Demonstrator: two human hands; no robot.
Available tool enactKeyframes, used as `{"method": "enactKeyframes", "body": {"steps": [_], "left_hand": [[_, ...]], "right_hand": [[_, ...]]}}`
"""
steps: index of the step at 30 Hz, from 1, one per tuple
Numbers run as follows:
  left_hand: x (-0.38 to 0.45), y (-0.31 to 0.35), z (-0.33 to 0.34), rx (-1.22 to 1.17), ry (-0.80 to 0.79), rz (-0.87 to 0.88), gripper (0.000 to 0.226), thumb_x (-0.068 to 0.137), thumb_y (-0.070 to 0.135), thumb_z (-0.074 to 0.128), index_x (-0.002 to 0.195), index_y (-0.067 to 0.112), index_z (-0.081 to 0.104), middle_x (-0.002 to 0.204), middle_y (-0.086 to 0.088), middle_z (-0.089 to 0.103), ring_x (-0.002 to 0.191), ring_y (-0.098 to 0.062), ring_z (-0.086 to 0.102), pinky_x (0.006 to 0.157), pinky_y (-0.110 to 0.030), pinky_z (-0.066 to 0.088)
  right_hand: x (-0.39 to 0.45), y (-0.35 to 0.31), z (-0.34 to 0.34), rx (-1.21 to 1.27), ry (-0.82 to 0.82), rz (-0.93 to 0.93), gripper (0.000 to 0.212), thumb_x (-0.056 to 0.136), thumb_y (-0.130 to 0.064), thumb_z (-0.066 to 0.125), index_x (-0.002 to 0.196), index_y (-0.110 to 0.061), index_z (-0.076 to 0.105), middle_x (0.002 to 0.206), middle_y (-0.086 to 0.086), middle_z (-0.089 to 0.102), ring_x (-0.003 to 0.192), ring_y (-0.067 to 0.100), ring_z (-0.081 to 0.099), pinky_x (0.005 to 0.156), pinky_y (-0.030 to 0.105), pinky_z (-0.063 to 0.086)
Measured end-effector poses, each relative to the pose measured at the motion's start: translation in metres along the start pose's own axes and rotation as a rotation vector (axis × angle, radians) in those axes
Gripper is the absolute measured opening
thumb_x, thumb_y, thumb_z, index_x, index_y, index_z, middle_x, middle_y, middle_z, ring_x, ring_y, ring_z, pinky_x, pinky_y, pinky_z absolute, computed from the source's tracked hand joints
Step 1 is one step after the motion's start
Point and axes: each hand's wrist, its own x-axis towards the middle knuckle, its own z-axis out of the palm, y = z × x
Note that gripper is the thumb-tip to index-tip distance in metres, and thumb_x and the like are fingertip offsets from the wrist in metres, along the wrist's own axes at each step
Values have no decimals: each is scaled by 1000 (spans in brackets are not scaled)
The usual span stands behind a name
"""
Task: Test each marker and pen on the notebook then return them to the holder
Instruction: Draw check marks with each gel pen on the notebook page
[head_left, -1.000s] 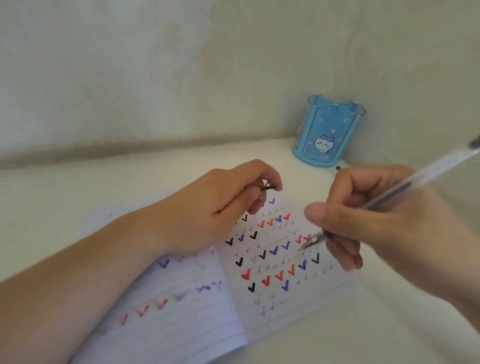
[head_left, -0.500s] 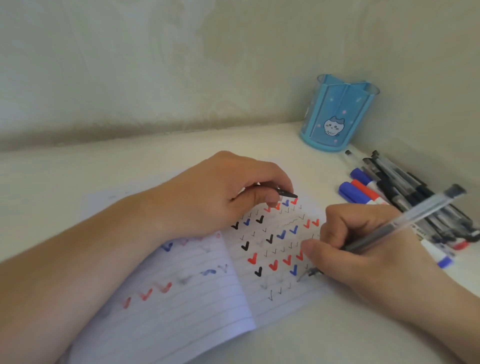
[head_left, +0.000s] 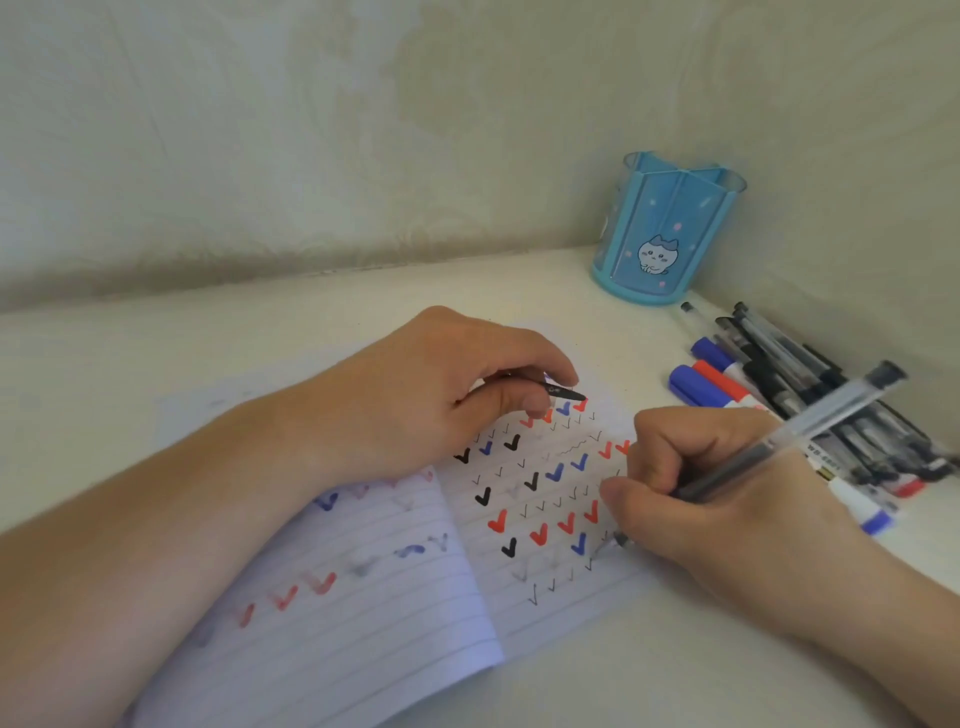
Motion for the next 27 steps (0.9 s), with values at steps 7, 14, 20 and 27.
{"method": "enactKeyframes", "body": {"steps": [7,14,20,27], "left_hand": [[0,5,-5,-8,22,-33,35,82,20,77,114,30,66,89,24,70,87,5,64,71,-1,37],[0,11,-6,-124,103,-63,41,79,15,78,112,33,61,92,21,71,90,-13,66,70,-24,51],[-1,14,-6,-291,117,-60,40,75,23,76,110,36,61,90,13,72,79,-8,68,66,-16,52],[-3,17,0,-471,69,-21,24,90,20,65,113,26,63,83,-1,74,58,-18,66,59,-26,54]], "right_hand": [[7,-4,-8,469,145,-11,41,57,-49,85,62,-19,59,43,-5,47,38,13,31,43,18,23],[8,-7,-13,590,144,10,7,69,-17,64,69,-24,64,51,12,56,41,22,44,41,18,29],[9,-4,-11,600,98,-18,23,57,-27,79,72,-25,61,57,11,64,39,22,51,40,16,30],[10,-5,-4,583,131,-93,28,58,-39,86,76,-21,74,69,14,73,41,23,57,43,17,41]]}}
